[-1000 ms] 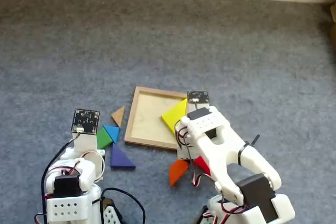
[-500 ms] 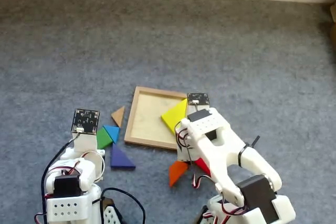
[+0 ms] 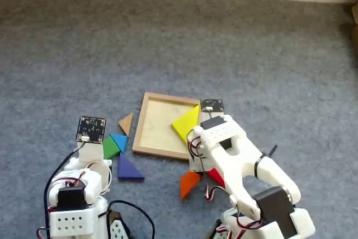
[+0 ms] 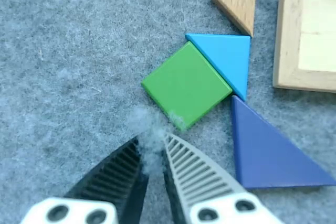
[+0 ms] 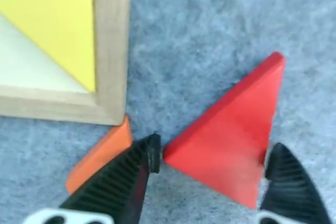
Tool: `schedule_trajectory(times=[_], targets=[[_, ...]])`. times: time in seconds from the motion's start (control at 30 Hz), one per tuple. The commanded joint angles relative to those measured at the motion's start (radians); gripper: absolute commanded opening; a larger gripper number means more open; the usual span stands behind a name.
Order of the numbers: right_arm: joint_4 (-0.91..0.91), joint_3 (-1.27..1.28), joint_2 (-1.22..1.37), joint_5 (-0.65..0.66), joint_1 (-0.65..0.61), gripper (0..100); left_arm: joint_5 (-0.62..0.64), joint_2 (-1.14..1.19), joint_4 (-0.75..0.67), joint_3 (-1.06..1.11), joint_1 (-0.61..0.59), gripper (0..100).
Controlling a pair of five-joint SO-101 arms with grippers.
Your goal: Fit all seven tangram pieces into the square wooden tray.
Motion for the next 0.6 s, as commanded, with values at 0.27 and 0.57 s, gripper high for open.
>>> schedule_trajectory(times=[0.27,0.57], targets=[[0.015,0.015,-0.005,-0.005,0.015,26.8,0.005,-0.027,0.006,0.021,-0.008,0],[0.021,0.005,-0.007,-0.005,0.016,26.7,0.005,-0.027,0.006,0.021,-0.008,0]])
